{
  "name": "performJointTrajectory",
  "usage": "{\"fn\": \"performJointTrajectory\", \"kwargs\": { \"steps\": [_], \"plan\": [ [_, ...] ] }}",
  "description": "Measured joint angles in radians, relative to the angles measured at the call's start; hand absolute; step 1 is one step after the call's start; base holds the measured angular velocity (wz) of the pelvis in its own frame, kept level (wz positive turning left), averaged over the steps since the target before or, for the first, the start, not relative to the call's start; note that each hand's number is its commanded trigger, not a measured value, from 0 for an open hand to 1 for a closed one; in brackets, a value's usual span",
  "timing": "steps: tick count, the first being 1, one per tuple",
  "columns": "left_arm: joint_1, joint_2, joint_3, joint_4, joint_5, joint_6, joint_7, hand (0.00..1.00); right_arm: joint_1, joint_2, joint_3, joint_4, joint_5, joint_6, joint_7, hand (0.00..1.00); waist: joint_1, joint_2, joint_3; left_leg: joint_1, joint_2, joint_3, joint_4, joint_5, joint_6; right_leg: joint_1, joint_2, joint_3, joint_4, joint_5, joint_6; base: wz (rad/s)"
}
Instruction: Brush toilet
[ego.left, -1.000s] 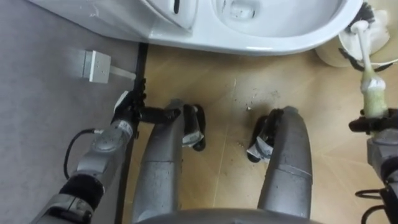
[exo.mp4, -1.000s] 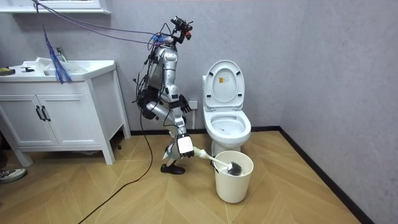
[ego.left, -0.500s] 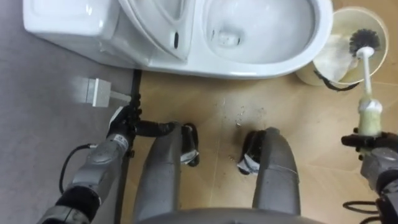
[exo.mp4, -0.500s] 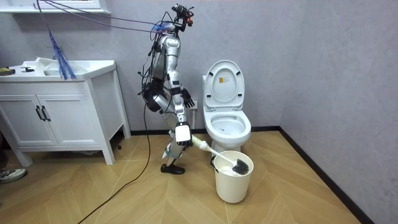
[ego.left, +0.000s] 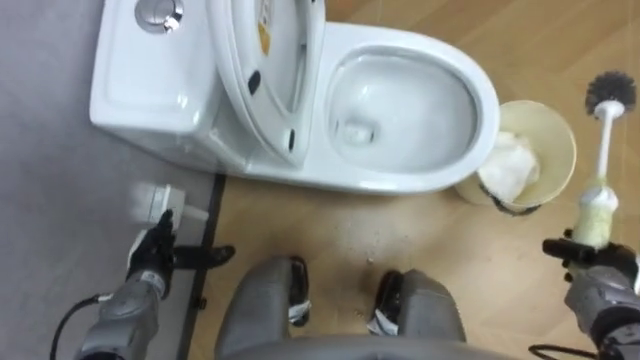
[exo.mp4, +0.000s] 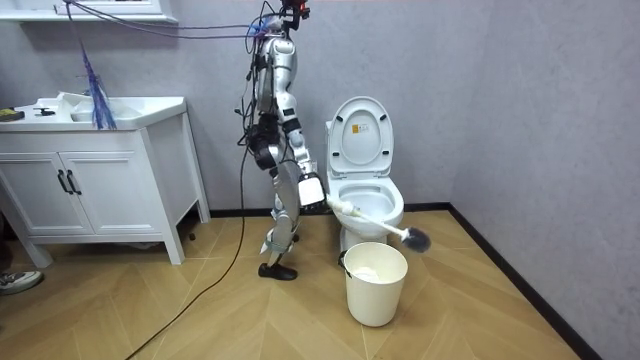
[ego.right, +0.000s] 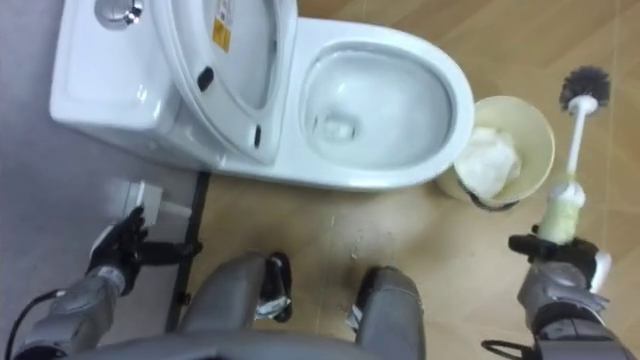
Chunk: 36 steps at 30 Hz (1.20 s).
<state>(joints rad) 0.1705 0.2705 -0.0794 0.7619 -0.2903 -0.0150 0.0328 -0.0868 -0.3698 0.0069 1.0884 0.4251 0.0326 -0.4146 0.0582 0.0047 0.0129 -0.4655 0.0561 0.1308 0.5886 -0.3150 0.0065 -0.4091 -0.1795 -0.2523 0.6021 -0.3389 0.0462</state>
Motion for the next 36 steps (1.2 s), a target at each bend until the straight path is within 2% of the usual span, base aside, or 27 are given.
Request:
{"fn": "performJointTrajectory", "kwargs": {
  "steps": [1, 4, 6, 9, 11, 13, 15, 19, 23, 25, 27, 29, 31, 33, 36],
  "plan": [
    [0.005, 0.000, 0.000, 0.006, 0.000, 0.000, 0.000, 0.00, 0.012, 0.006, 0.001, -0.011, -0.017, -0.003, -0.001, 1.00, 0.001, -0.003, -0.0001, 0.019, -0.002, 0.000, -0.012, 0.003, -0.002, 0.018, 0.001, -0.001, -0.008, 0.001, 0.001, 0.00],
    [0.062, -0.003, 0.001, 0.005, 0.010, -0.001, 0.006, 0.00, 0.079, 0.036, 0.004, -0.071, -0.125, -0.022, -0.007, 1.00, 0.001, -0.006, -0.0085, 0.106, 0.003, -0.003, -0.070, 0.015, -0.014, 0.118, 0.019, -0.022, -0.092, 0.017, 0.000, 0.02],
    [0.082, -0.022, 0.028, 0.006, 0.021, -0.001, 0.008, 0.00, 0.135, 0.044, 0.011, -0.125, -0.238, -0.031, -0.013, 1.00, 0.004, -0.006, -0.0099, 0.155, 0.003, -0.012, -0.109, 0.023, -0.022, 0.173, 0.028, -0.043, -0.135, 0.025, -0.001, 0.12],
    [0.118, -0.029, 0.073, -0.016, 0.059, -0.003, 0.009, 0.00, 0.187, 0.066, 0.012, -0.193, -0.374, -0.034, -0.012, 1.00, 0.004, -0.010, -0.0127, 0.209, 0.004, -0.025, -0.146, 0.032, -0.031, 0.236, 0.038, -0.064, -0.178, 0.031, -0.002, 0.10],
    [0.144, -0.031, 0.088, -0.030, 0.093, -0.018, 0.020, 0.00, 0.203, 0.075, 0.016, -0.211, -0.455, -0.037, -0.010, 1.00, 0.005, -0.008, -0.0131, 0.240, 0.004, -0.032, -0.165, 0.034, -0.035, 0.277, 0.044, -0.077, -0.208, 0.035, -0.002, 0.12],
    [0.166, -0.041, 0.109, -0.049, 0.131, -0.022, 0.027, 0.00, 0.210, 0.076, 0.023, -0.210, -0.524, -0.040, -0.008, 1.00, 0.008, -0.010, -0.0120, 0.272, 0.002, -0.036, -0.184, 0.036, -0.038, 0.308, 0.045, -0.088, -0.225, 0.036, -0.002, 0.10],
    [0.182, -0.044, 0.120, -0.075, 0.174, -0.027, 0.031, 0.00, 0.209, 0.075, 0.046, -0.209, -0.594, -0.045, -0.007, 1.00, 0.032, -0.014, -0.0109, 0.293, 0.003, -0.036, -0.198, 0.037, -0.040, 0.323, 0.044, -0.102, -0.227, 0.036, -0.002, 0.00],
    [0.203, -0.056, 0.155, -0.125, 0.253, -0.038, 0.031, 0.00, 0.221, 0.077, 0.069, -0.213, -0.706, -0.065, 0.026, 1.00, 0.055, -0.019, -0.0092, 0.305, -0.001, -0.052, -0.203, 0.038, -0.042, 0.357, 0.046, -0.120, -0.241, 0.036, -0.002, 0.13],
    [0.263, -0.062, 0.175, -0.333, 0.443, -0.039, 0.050, 0.00, 0.229, 0.084, 0.078, -0.229, -0.836, -0.080, 0.049, 1.00, 0.068, -0.036, -0.0037, 0.311, -0.003, -0.075, -0.206, 0.045, -0.044, 0.376, 0.048, -0.149, -0.259, 0.036, -0.002, 0.19],
    [0.263, -0.063, 0.174, -0.403, 0.504, -0.056, 0.062, 0.00, 0.228, 0.084, 0.091, -0.224, -0.862, -0.100, 0.048, 1.00, 0.079, -0.041, -0.0017, 0.307, -0.003, -0.090, -0.207, 0.048, -0.048, 0.379, 0.050, -0.162, -0.261, 0.036, -0.002, 0.22],
    [0.235, -0.070, 0.173, -0.472, 0.595, -0.096, 0.094, 0.00, 0.218, 0.086, 0.106, -0.156, -0.901, -0.137, 0.047, 1.00, 0.080, -0.041, -0.0023, 0.298, -0.006, -0.118, -0.199, 0.051, -0.050, 0.396, 0.052, -0.187, -0.263, 0.036, -0.002, 0.32],
    [0.212, -0.074, 0.173, -0.507, 0.665, -0.120, 0.134, 0.00, 0.219, 0.086, 0.122, -0.116, -0.919, -0.143, 0.050, 1.00, 0.086, -0.039, -0.0030, 0.300, -0.008, -0.127, -0.198, 0.054, -0.050, 0.406, 0.053, -0.192, -0.273, 0.036, -0.002, 0.25],
    [0.194, -0.085, 0.173, -0.551, 0.744, -0.124, 0.190, 0.00, 0.216, 0.089, 0.129, -0.077, -0.939, -0.150, 0.056, 1.00, 0.087, -0.033, -0.0029, 0.298, -0.010, -0.137, -0.192, 0.054, -0.050, 0.410, 0.055, -0.193, -0.276, 0.036, -0.002, 0.15],
    [0.175, -0.096, 0.164, -0.591, 0.805, -0.149, 0.259, 0.00, 0.216, 0.090, 0.130, -0.020, -0.962, -0.153, 0.058, 1.00, 0.087, -0.025, -0.0071, 0.291, -0.014, -0.144, -0.191, 0.055, -0.049, 0.412, 0.054, -0.194, -0.274, 0.036, -0.002, 0.07],
    [0.141, -0.096, 0.141, -0.592, 0.864, -0.170, 0.324, 0.00, 0.213, 0.090, 0.130, 0.043, -0.980, -0.153, 0.072, 1.00, 0.084, -0.017, -0.0073, 0.290, -0.015, -0.144, -0.191, 0.057, -0.049, 0.403, 0.053, -0.189, -0.273, 0.036, -0.002, 0.00]
  ]
}}
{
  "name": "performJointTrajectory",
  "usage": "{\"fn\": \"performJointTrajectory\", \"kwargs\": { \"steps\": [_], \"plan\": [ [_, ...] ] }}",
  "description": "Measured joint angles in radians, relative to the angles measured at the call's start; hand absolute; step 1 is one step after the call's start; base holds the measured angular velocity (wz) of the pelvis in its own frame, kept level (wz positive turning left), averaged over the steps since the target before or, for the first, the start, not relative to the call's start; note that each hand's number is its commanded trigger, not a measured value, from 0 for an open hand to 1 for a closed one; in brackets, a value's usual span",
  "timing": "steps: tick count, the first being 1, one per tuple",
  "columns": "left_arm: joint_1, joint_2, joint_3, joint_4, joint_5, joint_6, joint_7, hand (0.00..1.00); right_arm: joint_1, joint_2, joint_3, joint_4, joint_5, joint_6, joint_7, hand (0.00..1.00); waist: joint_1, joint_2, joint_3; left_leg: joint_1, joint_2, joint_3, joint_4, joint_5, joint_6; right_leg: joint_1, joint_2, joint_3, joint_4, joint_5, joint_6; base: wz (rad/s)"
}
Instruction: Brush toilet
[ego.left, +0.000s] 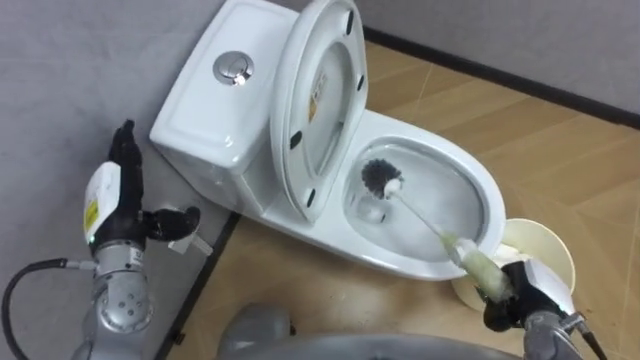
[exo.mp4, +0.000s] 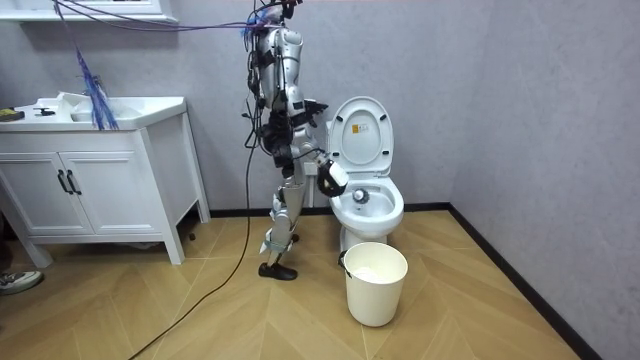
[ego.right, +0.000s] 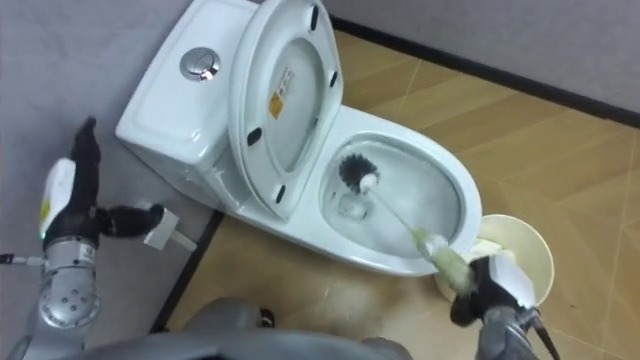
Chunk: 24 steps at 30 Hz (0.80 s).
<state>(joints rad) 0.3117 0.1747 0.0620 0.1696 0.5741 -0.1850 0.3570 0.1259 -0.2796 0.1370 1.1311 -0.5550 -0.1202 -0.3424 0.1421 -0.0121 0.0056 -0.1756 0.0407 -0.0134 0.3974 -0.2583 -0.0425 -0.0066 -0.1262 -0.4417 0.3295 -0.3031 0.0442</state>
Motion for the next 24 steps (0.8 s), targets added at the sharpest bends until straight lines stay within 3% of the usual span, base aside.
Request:
{"fn": "performJointTrajectory", "kwargs": {
  "steps": [7, 11, 14, 19, 23, 24],
  "plan": [
    [-0.050, 0.012, -0.057, -0.023, 0.162, -0.033, 0.126, 0.00, -0.015, -0.002, 0.010, 0.079, -0.033, -0.004, 0.026, 1.00, -0.009, 0.003, 0.0001, -0.024, 0.000, 0.008, 0.012, 0.001, 0.002, -0.031, -0.006, 0.006, 0.017, 0.000, -0.001, -0.04],
    [-0.062, 0.051, -0.123, -0.068, 0.207, -0.043, 0.156, 0.00, -0.036, -0.003, 0.016, 0.087, -0.038, -0.010, 0.041, 1.00, -0.040, 0.002, 0.0021, -0.036, 0.000, 0.009, 0.017, 0.001, 0.002, -0.041, -0.006, 0.010, 0.019, 0.000, -0.001, 0.00],
    [-0.077, 0.059, -0.166, -0.064, 0.204, -0.045, 0.165, 0.00, -0.059, -0.003, 0.018, 0.095, -0.039, -0.008, 0.065, 1.00, -0.058, 0.004, 0.0049, -0.044, -0.001, 0.011, 0.017, 0.002, 0.003, -0.051, -0.007, 0.019, 0.027, 0.000, -0.001, -0.04],
    [-0.115, 0.076, -0.232, 0.052, 0.207, -0.045, 0.171, 0.00, -0.091, -0.008, 0.018, 0.087, -0.033, 0.003, 0.085, 1.00, -0.067, 0.006, 0.0083, -0.072, 0.000, 0.028, 0.017, 0.004, 0.007, -0.094, -0.012, 0.032, 0.042, 0.000, -0.002, -0.09],
    [-0.163, 0.088, -0.254, 0.152, 0.204, -0.044, 0.148, 0.00, -0.168, -0.015, 0.027, 0.119, -0.040, 0.004, 0.095, 1.00, -0.081, 0.005, 0.0160, -0.117, 0.000, 0.038, 0.024, 0.007, 0.011, -0.153, -0.018, 0.052, 0.068, 0.001, -0.003, -0.07],
    [-0.184, 0.093, -0.271, 0.178, 0.204, -0.044, 0.136, 0.00, -0.189, -0.026, 0.040, 0.127, -0.040, 0.004, 0.095, 1.00, -0.081, 0.008, 0.0223, -0.132, 0.000, 0.039, 0.035, 0.007, 0.011, -0.165, -0.018, 0.056, 0.071, 0.001, -0.003, -0.04]
  ]
}}
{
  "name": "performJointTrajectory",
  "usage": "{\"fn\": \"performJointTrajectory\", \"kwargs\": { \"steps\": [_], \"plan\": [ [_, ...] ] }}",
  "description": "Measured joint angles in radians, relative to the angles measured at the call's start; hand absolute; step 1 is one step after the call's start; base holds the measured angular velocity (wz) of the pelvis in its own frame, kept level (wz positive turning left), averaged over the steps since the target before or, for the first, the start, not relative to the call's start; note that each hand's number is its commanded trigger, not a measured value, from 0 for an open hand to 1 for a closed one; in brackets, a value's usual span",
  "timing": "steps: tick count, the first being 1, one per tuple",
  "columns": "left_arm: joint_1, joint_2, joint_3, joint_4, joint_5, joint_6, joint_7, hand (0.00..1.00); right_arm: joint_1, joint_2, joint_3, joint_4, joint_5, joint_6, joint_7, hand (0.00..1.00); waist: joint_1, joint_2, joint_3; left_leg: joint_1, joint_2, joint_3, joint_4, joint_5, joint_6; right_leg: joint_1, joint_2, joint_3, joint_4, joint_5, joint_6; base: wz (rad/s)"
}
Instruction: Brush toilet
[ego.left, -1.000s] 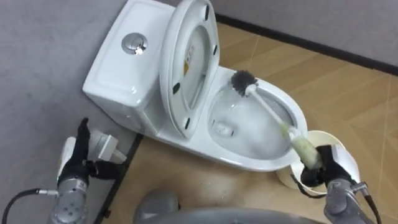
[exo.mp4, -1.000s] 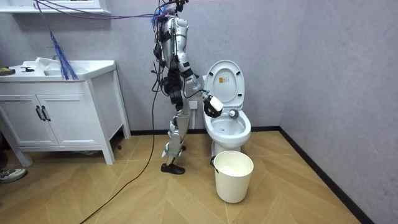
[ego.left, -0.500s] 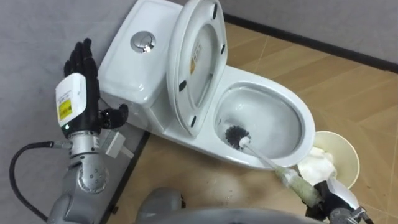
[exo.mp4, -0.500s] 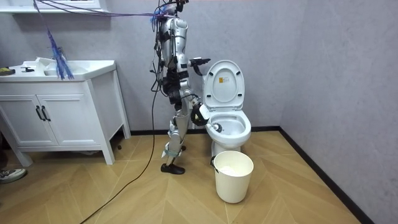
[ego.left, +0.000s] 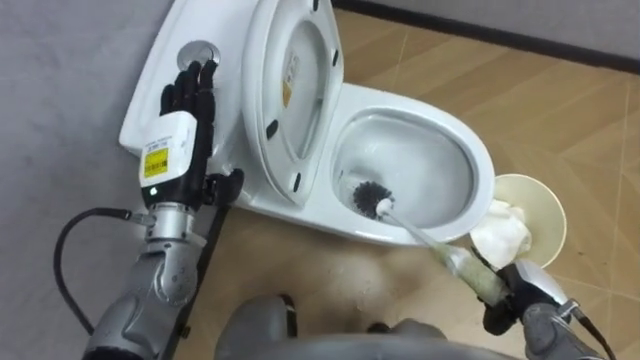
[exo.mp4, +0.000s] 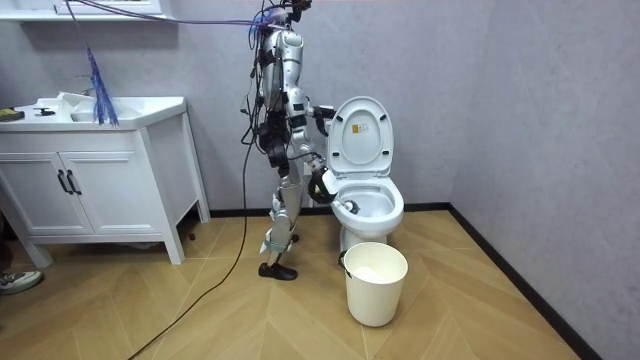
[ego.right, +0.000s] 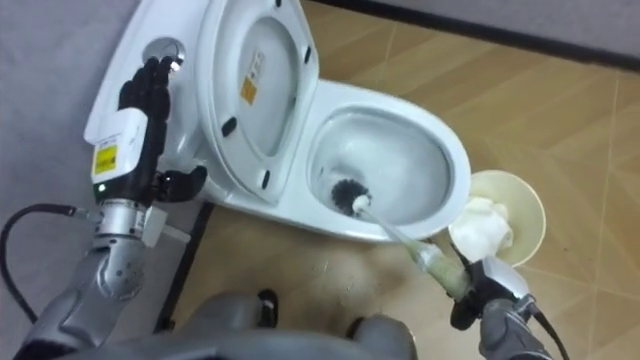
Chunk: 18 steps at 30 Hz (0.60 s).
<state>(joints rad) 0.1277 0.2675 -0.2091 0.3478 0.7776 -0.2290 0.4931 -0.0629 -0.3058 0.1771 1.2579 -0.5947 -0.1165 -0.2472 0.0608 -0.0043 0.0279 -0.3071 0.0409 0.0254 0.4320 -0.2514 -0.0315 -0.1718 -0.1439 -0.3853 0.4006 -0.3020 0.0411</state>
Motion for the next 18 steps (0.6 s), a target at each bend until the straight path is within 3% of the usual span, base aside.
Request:
{"fn": "performJointTrajectory", "kwargs": {
  "steps": [3, 8, 13, 15, 18],
  "plan": [
    [-0.053, 0.004, -0.044, 0.061, -0.001, -0.004, 0.013, 0.00, -0.049, -0.034, 0.010, -0.004, -0.006, -0.001, 0.002, 1.00, 0.006, 0.006, 0.0023, -0.072, 0.000, 0.006, 0.020, 0.003, 0.005, -0.084, -0.007, 0.020, 0.039, 0.000, -0.001, -0.06],
    [-0.139, 0.011, -0.073, 0.146, 0.002, -0.039, 0.042, 0.00, -0.119, -0.098, 0.048, -0.010, -0.024, 0.007, 0.001, 1.00, 0.054, 0.012, 0.0088, -0.137, -0.001, 0.025, 0.048, 0.007, 0.012, -0.180, -0.023, 0.056, 0.115, 0.000, -0.001, -0.10],
    [-0.222, 0.053, -0.102, 0.151, 0.000, -0.039, 0.047, 0.00, -0.246, -0.169, 0.091, -0.011, -0.075, 0.012, -0.024, 1.00, 0.067, 0.025, 0.0173, -0.264, -0.005, 0.045, 0.105, 0.017, 0.026, -0.327, -0.051, 0.067, 0.208, -0.005, -0.011, -0.04],
    [-0.282, 0.074, -0.126, 0.167, -0.001, -0.039, 0.054, 0.00, -0.282, -0.211, 0.148, -0.031, -0.088, 0.032, -0.035, 1.00, 0.084, 0.021, 0.0214, -0.324, -0.007, 0.056, 0.143, 0.020, 0.031, -0.398, -0.063, 0.082, 0.258, -0.011, -0.021, -0.08],
    [-0.344, 0.087, -0.132, 0.193, 0.000, -0.039, 0.070, 0.00, -0.302, -0.238, 0.173, -0.091, -0.143, 0.062, -0.040, 1.00, 0.086, 0.021, 0.0244, -0.398, -0.002, 0.057, 0.189, 0.023, 0.036, -0.467, -0.070, 0.086, 0.296, -0.014, -0.035, -0.03]
  ]
}}
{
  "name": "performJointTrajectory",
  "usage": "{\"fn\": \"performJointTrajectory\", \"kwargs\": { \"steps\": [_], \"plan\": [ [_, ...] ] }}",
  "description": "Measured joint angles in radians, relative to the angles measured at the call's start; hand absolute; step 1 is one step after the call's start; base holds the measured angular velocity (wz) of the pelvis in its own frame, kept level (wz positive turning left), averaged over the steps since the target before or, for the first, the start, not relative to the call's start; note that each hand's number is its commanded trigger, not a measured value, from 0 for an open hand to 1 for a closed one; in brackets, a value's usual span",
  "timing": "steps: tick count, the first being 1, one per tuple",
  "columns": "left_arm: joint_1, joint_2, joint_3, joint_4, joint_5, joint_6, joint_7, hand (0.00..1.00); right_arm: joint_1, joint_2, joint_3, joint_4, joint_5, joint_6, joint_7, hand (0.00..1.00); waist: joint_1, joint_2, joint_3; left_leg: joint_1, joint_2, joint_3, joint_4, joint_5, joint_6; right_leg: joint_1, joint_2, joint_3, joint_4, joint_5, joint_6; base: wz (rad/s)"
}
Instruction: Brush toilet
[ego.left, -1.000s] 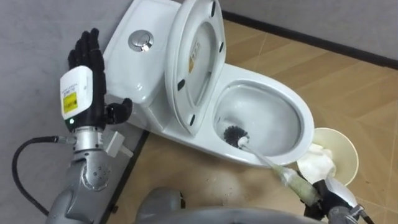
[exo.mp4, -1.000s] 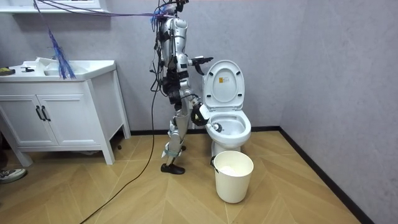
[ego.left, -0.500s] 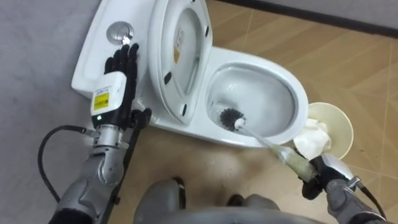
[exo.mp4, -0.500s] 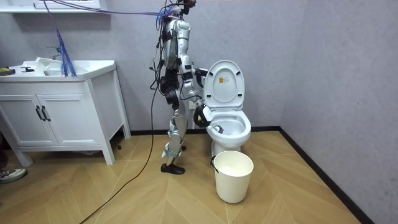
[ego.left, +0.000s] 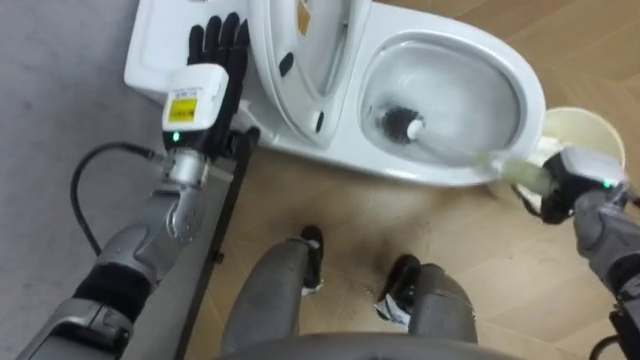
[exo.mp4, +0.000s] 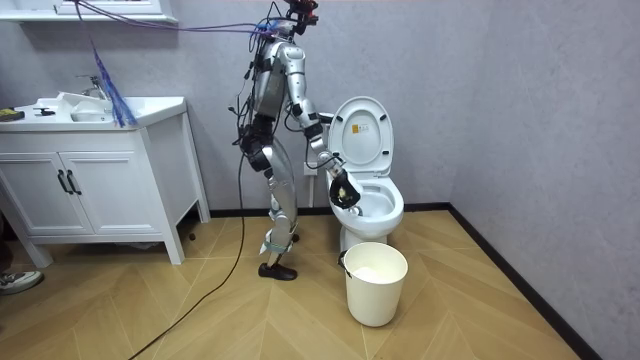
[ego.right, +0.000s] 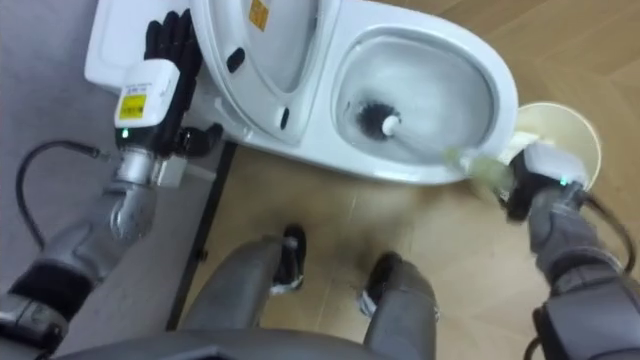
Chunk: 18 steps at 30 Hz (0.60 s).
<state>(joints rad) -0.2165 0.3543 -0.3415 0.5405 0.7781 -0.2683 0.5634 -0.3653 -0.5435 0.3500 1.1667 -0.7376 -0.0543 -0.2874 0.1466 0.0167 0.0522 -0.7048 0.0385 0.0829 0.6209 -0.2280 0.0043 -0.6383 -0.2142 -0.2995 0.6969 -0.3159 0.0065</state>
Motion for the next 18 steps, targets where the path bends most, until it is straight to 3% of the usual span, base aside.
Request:
{"fn": "performJointTrajectory", "kwargs": {
  "steps": [3, 8, 11, 18],
  "plan": [
    [-0.059, 0.027, -0.004, 0.021, -0.001, 0.001, 0.035, 0.00, -0.030, 0.000, 0.023, -0.059, -0.035, 0.026, -0.027, 1.00, 0.003, -0.002, 0.0059, -0.065, 0.005, 0.001, 0.029, 0.008, -0.001, -0.073, -0.003, 0.005, 0.035, 0.003, -0.016, -0.09],
    [-0.112, 0.061, -0.016, 0.032, -0.004, 0.009, 0.083, 0.00, -0.088, -0.005, 0.102, -0.118, -0.061, 0.070, -0.064, 1.00, 0.020, 0.010, 0.0077, -0.140, 0.022, 0.002, 0.036, 0.037, -0.004, -0.150, 0.009, 0.002, 0.039, 0.034, -0.038, -0.09],
    [-0.124, 0.068, -0.022, 0.035, -0.014, 0.018, 0.099, 0.00, -0.127, -0.006, 0.134, -0.124, -0.076, 0.105, -0.072, 1.00, 0.026, 0.014, 0.0107, -0.157, 0.023, -0.001, 0.038, 0.042, -0.008, -0.169, 0.007, 0.000, 0.050, 0.034, -0.043, 0.00],
    [-0.123, 0.080, -0.024, 0.027, -0.023, 0.029, 0.144, 0.00, -0.144, -0.019, 0.158, -0.162, -0.140, 0.157, -0.074, 1.00, 0.044, 0.017, 0.0096, -0.181, 0.026, 0.000, 0.038, 0.045, -0.013, -0.196, 0.008, -0.003, 0.052, 0.029, -0.049, 0.00]
  ]
}}
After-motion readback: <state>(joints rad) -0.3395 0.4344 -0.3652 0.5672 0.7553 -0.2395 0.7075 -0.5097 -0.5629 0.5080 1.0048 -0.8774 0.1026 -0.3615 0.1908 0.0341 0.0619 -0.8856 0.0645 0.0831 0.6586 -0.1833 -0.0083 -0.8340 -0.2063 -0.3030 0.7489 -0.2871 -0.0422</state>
